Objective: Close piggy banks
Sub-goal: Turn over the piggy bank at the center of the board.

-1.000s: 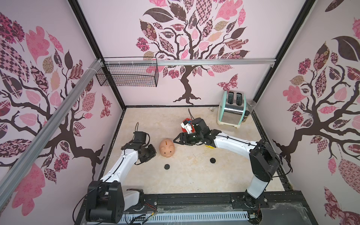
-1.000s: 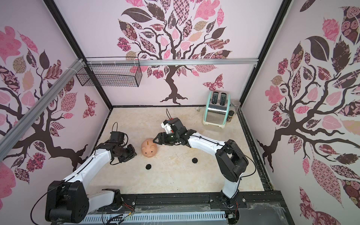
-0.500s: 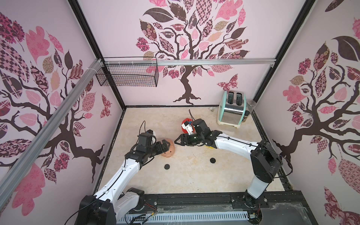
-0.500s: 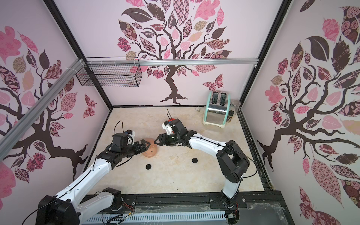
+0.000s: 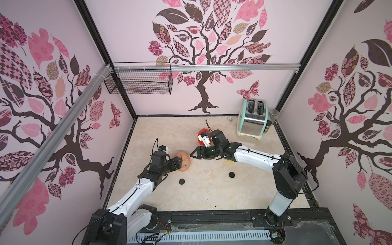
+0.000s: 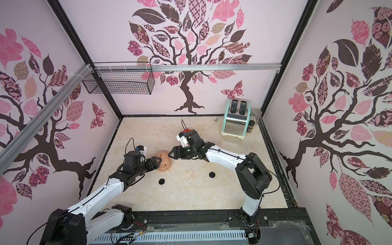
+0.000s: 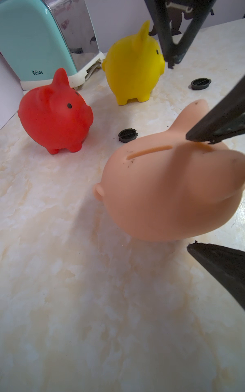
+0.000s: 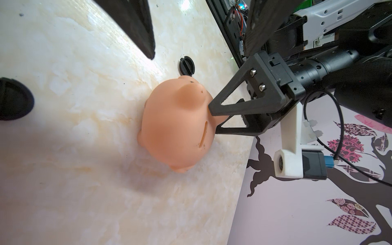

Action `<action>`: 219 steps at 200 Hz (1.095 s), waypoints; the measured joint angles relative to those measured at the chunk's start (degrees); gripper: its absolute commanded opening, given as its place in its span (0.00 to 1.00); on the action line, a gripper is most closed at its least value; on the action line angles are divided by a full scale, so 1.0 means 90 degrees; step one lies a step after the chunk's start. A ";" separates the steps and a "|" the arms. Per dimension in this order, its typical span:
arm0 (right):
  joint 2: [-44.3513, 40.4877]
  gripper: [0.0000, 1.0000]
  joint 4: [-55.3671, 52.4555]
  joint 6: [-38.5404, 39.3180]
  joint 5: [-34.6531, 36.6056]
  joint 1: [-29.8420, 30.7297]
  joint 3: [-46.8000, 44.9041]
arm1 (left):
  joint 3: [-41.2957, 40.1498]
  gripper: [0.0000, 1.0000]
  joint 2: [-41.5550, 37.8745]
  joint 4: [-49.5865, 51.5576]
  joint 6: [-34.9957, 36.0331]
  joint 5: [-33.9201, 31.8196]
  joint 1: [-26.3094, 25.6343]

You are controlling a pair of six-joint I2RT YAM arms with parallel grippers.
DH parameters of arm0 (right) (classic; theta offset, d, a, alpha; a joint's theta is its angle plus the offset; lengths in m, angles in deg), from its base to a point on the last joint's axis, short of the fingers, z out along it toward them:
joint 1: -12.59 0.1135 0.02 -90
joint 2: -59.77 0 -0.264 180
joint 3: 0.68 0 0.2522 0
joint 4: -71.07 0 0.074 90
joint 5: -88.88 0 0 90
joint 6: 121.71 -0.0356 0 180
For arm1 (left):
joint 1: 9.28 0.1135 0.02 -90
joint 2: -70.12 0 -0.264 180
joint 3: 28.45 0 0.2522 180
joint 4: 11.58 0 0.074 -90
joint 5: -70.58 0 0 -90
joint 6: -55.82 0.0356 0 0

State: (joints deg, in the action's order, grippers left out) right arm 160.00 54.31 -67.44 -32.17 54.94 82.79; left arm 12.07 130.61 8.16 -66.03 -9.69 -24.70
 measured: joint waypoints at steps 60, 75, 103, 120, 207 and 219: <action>0.0002 0.69 -0.0061 0.0005 0.0005 0.0000 0.0000 | -0.0068 0.46 0.0036 -0.0335 -0.0046 0.0138 0.0000; 0.0002 0.69 -0.0080 0.0015 0.0002 0.0000 0.0000 | -0.0073 0.41 0.0036 -0.0430 -0.0092 0.0138 0.0005; 0.0002 0.69 -0.0083 0.0019 0.0024 0.0000 0.0000 | -0.0168 0.36 0.0034 -0.0675 -0.0146 0.0165 0.0005; 0.0002 0.69 -0.0083 0.0019 0.0036 0.0000 0.0000 | -0.0219 0.34 0.0053 -0.0838 -0.0177 0.0163 0.0005; 0.0002 0.70 -0.0202 0.0100 0.0100 0.0000 0.0000 | -0.0233 0.32 0.0593 -0.1617 -0.0665 0.0818 0.0758; 0.0002 0.70 -0.0228 0.0117 0.0107 0.0000 0.0000 | -0.0202 0.33 0.0687 -0.1683 -0.0724 0.0889 0.0850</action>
State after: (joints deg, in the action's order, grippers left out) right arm 160.02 52.25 -66.39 -31.21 54.94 82.79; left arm 10.26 136.80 -6.99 -72.55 -1.69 -17.05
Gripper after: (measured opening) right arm 0.695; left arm 0.321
